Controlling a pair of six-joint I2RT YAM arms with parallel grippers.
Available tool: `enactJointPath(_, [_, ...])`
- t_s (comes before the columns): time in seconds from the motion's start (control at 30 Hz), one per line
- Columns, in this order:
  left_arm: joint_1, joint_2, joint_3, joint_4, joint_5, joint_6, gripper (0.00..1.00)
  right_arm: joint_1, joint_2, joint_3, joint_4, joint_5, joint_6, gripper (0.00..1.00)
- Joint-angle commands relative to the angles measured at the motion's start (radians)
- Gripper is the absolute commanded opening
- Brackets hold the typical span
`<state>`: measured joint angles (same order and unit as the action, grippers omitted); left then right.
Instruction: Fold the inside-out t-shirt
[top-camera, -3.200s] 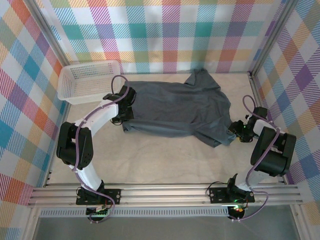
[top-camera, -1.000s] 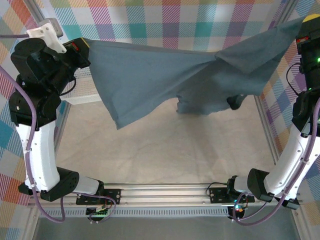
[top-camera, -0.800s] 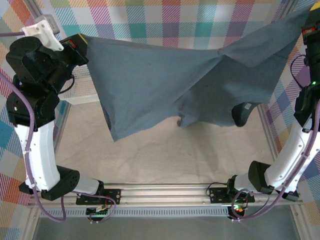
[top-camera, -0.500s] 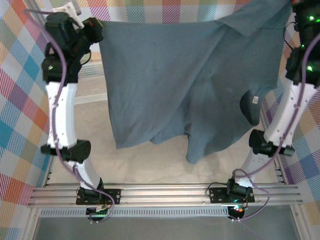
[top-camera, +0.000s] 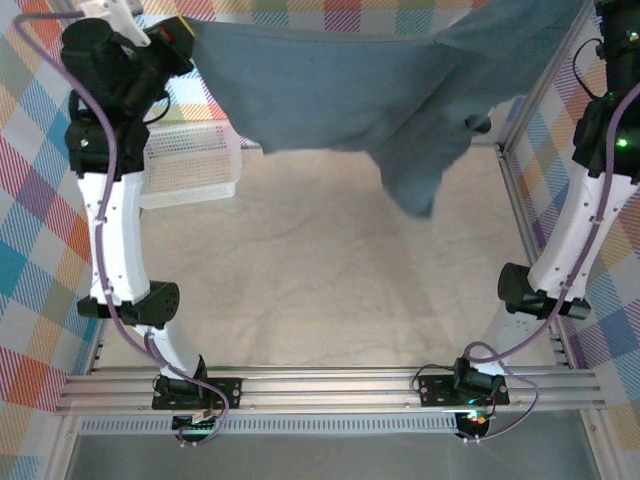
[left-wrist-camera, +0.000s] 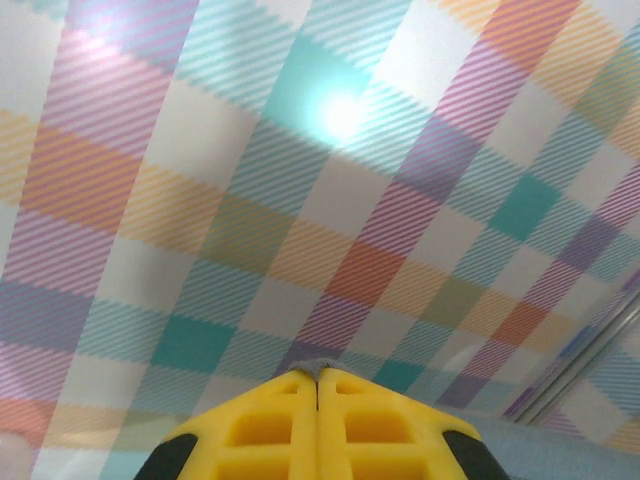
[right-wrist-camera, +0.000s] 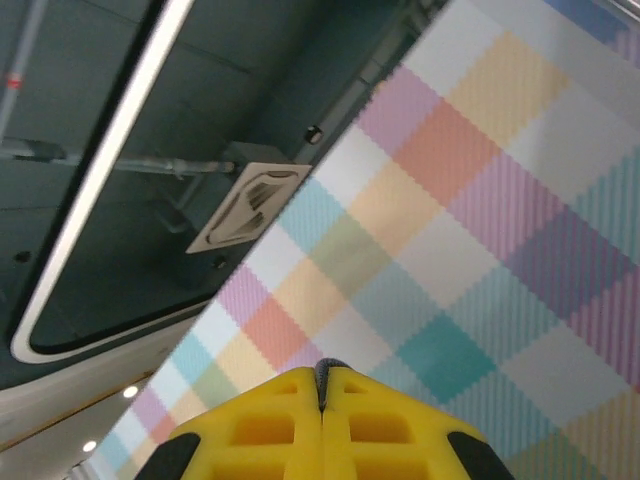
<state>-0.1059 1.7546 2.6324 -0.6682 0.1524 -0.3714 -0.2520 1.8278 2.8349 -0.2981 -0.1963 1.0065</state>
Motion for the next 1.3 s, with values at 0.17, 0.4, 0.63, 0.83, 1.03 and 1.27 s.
enactJointPath(0.17, [0.013,-0.171,-0.614,0.085,0.255,0.022,0.00,0.002,-0.209,-0.642,-0.106,-0.365,-0.096,0.00])
enactJointPath(0.4, [-0.026,-0.331,-1.429,0.449,0.313,-0.108,0.00,0.015,-0.435,-1.637,0.060,-0.426,-0.158,0.00])
enactJointPath(0.63, [-0.040,-0.448,-1.677,0.361,0.172,-0.104,0.00,0.018,-0.594,-1.963,-0.106,-0.177,0.005,0.00])
enactJointPath(0.83, [-0.039,-0.605,-1.769,0.162,0.107,-0.102,0.00,0.026,-0.883,-2.037,-0.383,0.037,0.186,0.00])
enactJointPath(1.03, [-0.040,-0.887,-1.903,0.006,0.021,-0.132,0.04,0.039,-1.307,-1.997,-0.775,0.300,0.300,0.00])
enactJointPath(1.27, [-0.040,-1.093,-1.966,0.036,0.021,-0.137,0.73,0.040,-1.673,-2.105,-0.339,0.235,0.016,0.73])
